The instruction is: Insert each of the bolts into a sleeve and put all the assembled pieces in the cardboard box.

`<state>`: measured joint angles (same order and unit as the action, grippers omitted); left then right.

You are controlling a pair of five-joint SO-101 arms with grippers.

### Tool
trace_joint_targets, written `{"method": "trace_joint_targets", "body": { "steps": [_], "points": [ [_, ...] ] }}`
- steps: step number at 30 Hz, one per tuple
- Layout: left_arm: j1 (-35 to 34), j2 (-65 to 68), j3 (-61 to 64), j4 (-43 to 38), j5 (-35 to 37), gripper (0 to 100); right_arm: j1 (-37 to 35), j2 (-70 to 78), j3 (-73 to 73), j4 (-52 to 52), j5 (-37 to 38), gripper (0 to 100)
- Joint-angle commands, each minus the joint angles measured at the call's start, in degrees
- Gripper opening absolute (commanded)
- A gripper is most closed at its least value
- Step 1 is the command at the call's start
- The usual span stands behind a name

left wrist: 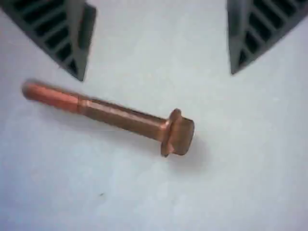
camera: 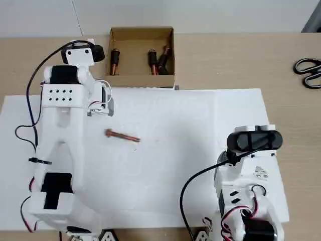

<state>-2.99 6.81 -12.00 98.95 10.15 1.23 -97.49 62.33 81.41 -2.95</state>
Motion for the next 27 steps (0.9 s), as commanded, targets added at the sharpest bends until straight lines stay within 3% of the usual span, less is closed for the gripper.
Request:
{"method": "trace_joint_targets", "body": {
  "steps": [1,10,15,21,27],
  "points": [
    [-0.2,-1.1,-2.3,0.6,0.2,19,0.5,-0.4,-0.3,-1.5,-0.7,0.3],
    [0.4,-0.4,-2.2,0.3,-0.1,3,0.5,0.0,-0.2,-1.5,-0.5,0.3],
    [1.9,0.4,-1.9,0.3,0.2,5,0.5,0.0,0.2,-1.5,-0.6,0.3],
    [8.5,7.0,-2.0,1.2,0.5,12,0.5,0.0,0.4,-1.5,-0.6,0.3],
    [9.5,11.5,-2.2,1.1,6.2,18,0.5,0.0,0.4,-1.5,-0.5,0.3]
  ]
}}
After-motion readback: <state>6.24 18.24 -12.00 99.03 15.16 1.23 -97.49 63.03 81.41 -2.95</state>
